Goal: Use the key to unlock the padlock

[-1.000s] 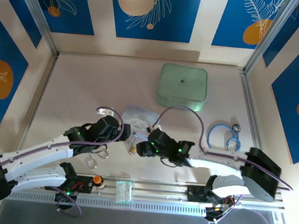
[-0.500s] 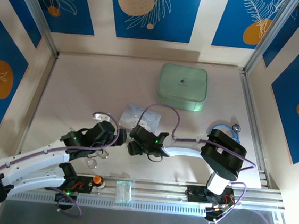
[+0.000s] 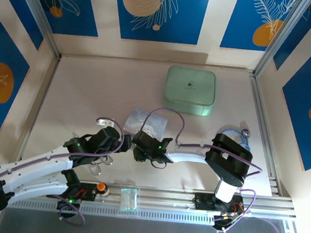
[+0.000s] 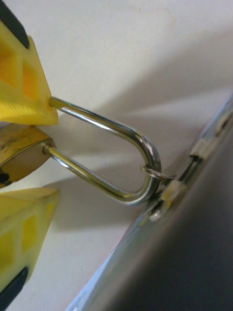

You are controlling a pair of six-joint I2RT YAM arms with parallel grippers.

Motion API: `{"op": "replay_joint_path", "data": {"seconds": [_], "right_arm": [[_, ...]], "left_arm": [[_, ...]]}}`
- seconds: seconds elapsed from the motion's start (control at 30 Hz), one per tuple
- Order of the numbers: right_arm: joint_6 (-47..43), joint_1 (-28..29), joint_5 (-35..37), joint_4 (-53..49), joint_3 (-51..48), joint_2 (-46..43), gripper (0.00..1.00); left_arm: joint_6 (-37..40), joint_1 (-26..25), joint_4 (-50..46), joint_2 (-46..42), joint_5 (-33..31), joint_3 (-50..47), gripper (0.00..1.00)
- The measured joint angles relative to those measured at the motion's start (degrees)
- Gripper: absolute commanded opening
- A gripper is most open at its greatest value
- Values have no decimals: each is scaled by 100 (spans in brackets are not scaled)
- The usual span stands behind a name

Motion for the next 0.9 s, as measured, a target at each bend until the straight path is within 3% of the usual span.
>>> {"op": "replay_joint_path", "data": {"seconds": [0.2, 0.37, 0.67, 0.9], "right_arm": [[280, -114, -142, 584, -485, -227, 26], [446, -245, -505, 1143, -1019, -540, 16], [494, -483, -1104, 1840, -1954, -1268, 15], [509, -977, -1600, 2271, -2732, -1963, 16]], "left_arm": [[31, 0, 42, 59, -13, 2, 99], [531, 11, 66, 243, -70, 87, 99], [2280, 28, 345, 1025, -142, 942, 99], [4074, 26, 501, 2022, 461, 1416, 87]]}}
